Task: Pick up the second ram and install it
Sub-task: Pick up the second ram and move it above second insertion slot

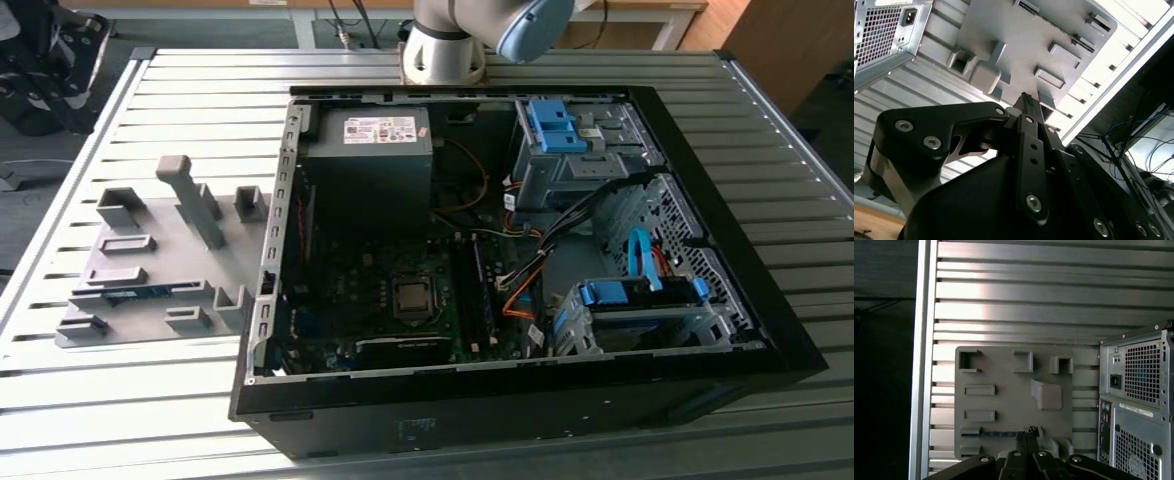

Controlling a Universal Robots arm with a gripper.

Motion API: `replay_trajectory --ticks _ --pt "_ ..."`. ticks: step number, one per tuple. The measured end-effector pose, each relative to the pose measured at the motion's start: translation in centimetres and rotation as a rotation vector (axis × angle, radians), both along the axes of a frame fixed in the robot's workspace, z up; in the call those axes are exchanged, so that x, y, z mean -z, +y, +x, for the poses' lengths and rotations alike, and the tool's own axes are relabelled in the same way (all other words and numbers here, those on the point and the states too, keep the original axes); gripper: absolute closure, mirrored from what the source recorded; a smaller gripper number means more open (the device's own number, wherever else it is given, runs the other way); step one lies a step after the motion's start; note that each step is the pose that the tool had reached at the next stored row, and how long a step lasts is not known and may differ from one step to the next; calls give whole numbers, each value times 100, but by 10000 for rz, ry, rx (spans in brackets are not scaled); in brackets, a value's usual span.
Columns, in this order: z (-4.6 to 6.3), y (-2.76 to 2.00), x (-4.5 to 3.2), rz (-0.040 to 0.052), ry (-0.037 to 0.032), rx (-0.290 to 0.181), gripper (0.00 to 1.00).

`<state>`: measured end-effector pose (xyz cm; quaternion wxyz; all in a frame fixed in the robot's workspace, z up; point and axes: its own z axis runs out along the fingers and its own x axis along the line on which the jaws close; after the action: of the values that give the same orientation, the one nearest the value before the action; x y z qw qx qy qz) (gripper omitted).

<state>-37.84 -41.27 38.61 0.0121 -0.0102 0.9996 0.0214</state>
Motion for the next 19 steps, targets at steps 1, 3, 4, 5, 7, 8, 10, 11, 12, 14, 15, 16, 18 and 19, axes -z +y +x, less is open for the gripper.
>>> replay_trajectory --ticks 1,3,4,5,7,8,10,11,12,14,15,16,18,19 --pt "0 0 1 0 0 -167 89" --pt "0 0 3 0 -1 -544 89" --pt "0 0 4 -1 0 -725 89" --pt "0 0 5 -1 0 -904 89" --pt "0 0 7 -7 -1 -1264 89" --pt "0 0 9 -15 -1 -1425 89" --pt "0 -4 8 -32 2 -1587 89" --pt "0 -7 9 -36 1 -1638 89" --pt "-1 -12 9 -41 2 -1680 89" --pt "-2 -20 9 -55 4 -1742 89" --pt "-2 -21 9 -57 3 -1752 89" --pt "-2 -22 9 -57 3 -1755 89" --pt "-3 -22 9 -58 4 -1758 89" --pt "-2 -23 10 -58 3 -1758 89"
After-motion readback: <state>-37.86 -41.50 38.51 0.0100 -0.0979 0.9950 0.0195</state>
